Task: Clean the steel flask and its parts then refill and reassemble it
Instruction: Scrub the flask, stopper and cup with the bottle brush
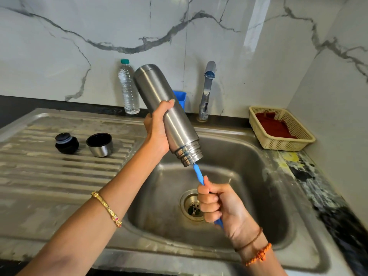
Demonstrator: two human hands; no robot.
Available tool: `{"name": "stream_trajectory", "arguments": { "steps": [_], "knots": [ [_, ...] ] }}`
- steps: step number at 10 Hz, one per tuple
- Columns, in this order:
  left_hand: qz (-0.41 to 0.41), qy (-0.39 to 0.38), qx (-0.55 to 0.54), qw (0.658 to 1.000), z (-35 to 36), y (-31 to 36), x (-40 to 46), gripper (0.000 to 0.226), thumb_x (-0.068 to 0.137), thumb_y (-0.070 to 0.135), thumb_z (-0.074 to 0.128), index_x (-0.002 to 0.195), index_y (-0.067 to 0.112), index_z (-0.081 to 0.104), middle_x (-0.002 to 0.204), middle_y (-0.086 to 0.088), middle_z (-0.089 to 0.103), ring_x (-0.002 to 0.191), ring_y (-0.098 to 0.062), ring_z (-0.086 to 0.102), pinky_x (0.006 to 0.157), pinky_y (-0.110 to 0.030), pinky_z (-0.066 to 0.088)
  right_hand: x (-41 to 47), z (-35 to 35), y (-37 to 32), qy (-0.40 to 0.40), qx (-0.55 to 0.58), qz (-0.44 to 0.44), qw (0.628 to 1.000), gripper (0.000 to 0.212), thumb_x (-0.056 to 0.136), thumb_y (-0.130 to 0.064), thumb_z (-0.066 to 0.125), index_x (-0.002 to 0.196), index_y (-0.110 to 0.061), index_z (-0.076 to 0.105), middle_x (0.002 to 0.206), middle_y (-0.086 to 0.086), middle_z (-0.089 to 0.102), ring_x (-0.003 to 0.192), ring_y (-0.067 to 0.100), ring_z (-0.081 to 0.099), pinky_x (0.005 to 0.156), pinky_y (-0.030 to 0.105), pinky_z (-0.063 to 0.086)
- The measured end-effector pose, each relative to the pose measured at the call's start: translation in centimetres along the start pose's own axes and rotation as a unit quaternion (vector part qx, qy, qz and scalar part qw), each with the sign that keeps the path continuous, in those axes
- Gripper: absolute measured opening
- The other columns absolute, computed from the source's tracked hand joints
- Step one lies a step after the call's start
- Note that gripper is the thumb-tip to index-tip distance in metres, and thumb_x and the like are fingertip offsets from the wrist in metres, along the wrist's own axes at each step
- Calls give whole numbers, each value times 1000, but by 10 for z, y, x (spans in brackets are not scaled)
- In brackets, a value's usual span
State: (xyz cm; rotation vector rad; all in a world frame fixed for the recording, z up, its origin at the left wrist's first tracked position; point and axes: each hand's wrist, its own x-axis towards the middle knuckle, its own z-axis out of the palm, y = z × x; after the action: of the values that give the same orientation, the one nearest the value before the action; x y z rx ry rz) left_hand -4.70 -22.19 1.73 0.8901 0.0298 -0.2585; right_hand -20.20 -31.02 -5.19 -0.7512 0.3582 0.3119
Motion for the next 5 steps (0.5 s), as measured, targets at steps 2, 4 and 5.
{"name": "stream_trajectory", "arguments": {
  "steps": [2, 4, 5],
  "knots": [
    [46, 45, -11, 998, 5, 3, 0, 77, 50, 25, 74, 119, -2, 53, 80, -8, 60, 61, -18, 62, 53, -26, 52, 8, -3, 16, 397, -569, -387, 608, 35, 94, -35, 49, 66, -14, 56, 48, -3, 47, 41, 17, 43, 40, 25, 26],
    [5, 23, 35, 999, -1, -10, -2, 71, 52, 29, 73, 115, 0, 55, 84, -11, 61, 67, -22, 62, 57, -29, 53, 9, -13, 9, 184, -350, -224, 891, 41, 80, -43, 62, 52, -13, 54, 39, -4, 41, 29, 10, 36, 30, 19, 23],
    [-58, -74, 49, 994, -3, -6, -7, 43, 64, 32, 68, 96, 5, 60, 76, -11, 62, 62, -21, 61, 56, -27, 53, 0, -13, -1, -30, 21, 42, 998, 39, 57, -29, 87, 52, -14, 52, 47, -9, 20, 34, 1, 13, 24, 12, 19]
  ]
}}
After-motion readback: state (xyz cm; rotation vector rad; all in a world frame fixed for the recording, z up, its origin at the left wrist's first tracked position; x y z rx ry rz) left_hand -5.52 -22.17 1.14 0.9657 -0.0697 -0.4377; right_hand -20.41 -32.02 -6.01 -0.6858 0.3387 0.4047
